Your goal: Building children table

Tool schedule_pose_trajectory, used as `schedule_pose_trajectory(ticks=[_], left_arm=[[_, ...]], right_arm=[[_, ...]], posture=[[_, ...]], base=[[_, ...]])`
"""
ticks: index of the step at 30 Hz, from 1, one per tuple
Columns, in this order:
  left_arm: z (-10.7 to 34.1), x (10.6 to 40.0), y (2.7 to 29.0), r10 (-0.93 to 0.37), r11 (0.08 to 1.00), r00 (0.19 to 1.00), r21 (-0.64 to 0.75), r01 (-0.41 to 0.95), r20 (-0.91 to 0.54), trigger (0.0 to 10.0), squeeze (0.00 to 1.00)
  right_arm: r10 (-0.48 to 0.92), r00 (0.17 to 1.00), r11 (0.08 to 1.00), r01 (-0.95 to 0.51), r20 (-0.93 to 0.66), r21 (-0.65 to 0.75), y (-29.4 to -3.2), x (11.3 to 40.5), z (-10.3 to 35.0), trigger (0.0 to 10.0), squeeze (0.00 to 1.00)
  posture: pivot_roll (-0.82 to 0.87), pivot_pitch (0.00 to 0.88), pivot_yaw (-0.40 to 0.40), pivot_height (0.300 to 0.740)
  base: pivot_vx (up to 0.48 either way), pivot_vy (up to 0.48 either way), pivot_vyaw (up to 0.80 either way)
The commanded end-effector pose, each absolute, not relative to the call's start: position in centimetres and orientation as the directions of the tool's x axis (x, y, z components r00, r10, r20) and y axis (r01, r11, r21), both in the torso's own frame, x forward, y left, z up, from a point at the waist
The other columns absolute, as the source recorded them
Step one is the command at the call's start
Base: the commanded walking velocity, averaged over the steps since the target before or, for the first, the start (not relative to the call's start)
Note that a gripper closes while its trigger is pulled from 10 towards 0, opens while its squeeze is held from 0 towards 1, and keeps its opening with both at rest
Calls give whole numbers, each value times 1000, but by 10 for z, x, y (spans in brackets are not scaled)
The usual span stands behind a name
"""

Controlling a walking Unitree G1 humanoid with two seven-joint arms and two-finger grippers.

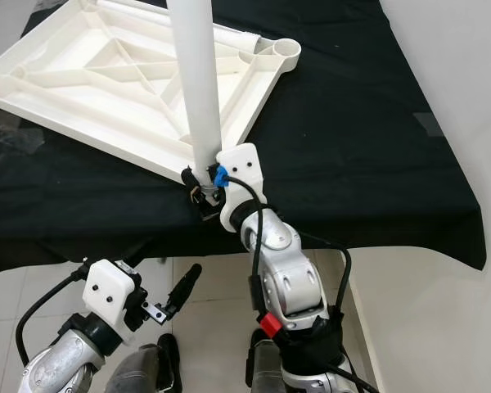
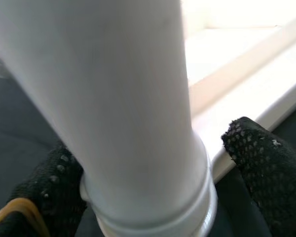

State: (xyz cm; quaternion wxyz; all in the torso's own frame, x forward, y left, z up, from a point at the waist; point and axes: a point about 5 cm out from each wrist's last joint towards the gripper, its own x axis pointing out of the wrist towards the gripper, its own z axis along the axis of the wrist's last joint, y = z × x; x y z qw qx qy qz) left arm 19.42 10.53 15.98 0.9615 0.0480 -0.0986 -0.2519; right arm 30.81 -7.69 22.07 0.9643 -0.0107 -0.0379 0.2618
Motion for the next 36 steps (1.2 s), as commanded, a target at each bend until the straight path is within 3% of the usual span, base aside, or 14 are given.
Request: schedule_pose_trajectory(ticks=[1,3,5,8,13,21,22,27,36], left_arm=[[152,192,105,-491,869,860,141,474,136,10000,0],[152,192,104,-491,869,860,142,474,137,10000,0],[151,193,103,-492,869,859,142,474,139,10000,0],[151,193,102,-492,869,859,141,475,140,10000,0],[151,193,100,-493,869,857,138,476,147,10000,0],[151,192,99,-493,869,857,136,476,150,10000,0],[151,192,99,-493,869,857,136,476,151,10000,0],[150,191,99,-493,869,857,136,476,151,10000,0],[150,189,100,-499,866,854,134,483,148,10000,0]], right_arm=[[563,819,826,-562,114,-46,-76,309,227,10000,1000],[613,778,789,-612,135,-59,-78,311,233,10000,1000],[703,695,711,-694,153,-113,-81,314,244,10000,0],[759,632,651,-743,156,-158,-84,317,251,10000,0],[915,386,404,-881,118,-247,-94,321,274,10000,0],[947,296,318,-912,121,-261,-98,327,288,9804,0],[953,275,301,-916,129,-266,-99,330,292,0,0],[968,221,246,-927,118,-282,-101,335,293,0,0],[965,240,259,-934,106,-247,-101,333,278,0,0]], posture=[[18,323,-18,740],[20,317,-20,740],[21,311,-24,740],[21,308,-27,740],[22,303,-32,740],[23,305,-35,740],[26,305,-34,740],[28,304,-29,740],[28,308,-24,740]], base=[[0,0,0],[0,0,0],[0,0,0],[0,0,0],[0,0,0],[0,0,0],[0,0,0],[0,0,0],[0,0,0]])
